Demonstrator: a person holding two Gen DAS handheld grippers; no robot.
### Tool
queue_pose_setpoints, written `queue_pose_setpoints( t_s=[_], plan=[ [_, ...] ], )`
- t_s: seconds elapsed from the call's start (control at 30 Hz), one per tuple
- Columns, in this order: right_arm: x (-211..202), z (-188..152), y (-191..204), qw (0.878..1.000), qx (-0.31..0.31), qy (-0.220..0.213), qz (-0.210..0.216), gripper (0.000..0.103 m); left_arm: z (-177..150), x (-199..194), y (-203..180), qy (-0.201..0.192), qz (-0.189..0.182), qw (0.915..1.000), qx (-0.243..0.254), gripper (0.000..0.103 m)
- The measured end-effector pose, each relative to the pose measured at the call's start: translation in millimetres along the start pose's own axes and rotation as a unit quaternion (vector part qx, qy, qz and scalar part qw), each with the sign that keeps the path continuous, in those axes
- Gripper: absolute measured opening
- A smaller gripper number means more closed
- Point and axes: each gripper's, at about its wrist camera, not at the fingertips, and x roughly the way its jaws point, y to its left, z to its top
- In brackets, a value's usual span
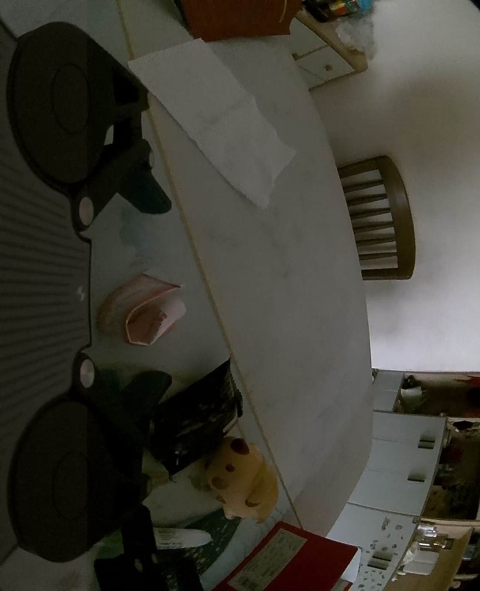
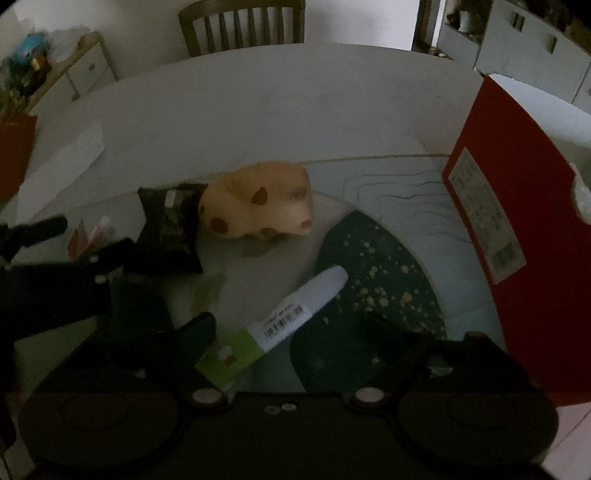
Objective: Organize objects
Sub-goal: 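Grasp the pink-and-white cup with the left tool while the right tool grasps the green-capped marker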
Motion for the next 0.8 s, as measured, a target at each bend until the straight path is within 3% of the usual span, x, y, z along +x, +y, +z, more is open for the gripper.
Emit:
queue_pose_setpoints(
  t_s=[0.2, 0.33, 0.43, 0.57, 0.8],
  plan=[
    [-8.5, -13.5, 6.1, 0.999, -0.039, -0.005, 0.000, 0.068, -0.2, -1.5, -0.2, -0.006, -0.016, 0.9998, -0.007, 0.073],
    [-13.4, -14.6, 5.2, 0.999, -0.046, -0.010, 0.004, 0.042, 0.6, -1.6, -0.8, -0.005, -0.015, 0.9998, -0.010, 0.066],
    [-16.4, -14.4, 1.7, 0.999, -0.038, -0.014, 0.003, 0.024, 1.2, -3.3, -0.2, -0.005, -0.010, 0.9998, -0.013, 0.052],
    [-18.2, -13.4, -7.6, 1.000, -0.027, -0.012, 0.008, 0.017, 1.8, -6.8, -2.8, -0.001, -0.009, 0.9999, -0.015, 0.037],
    [-29.2, -22.4, -21.9, 1.000, -0.015, -0.009, 0.016, 0.016, 0.2, -14.0, -2.7, 0.008, -0.013, 0.9995, -0.028, 0.033]
  ],
)
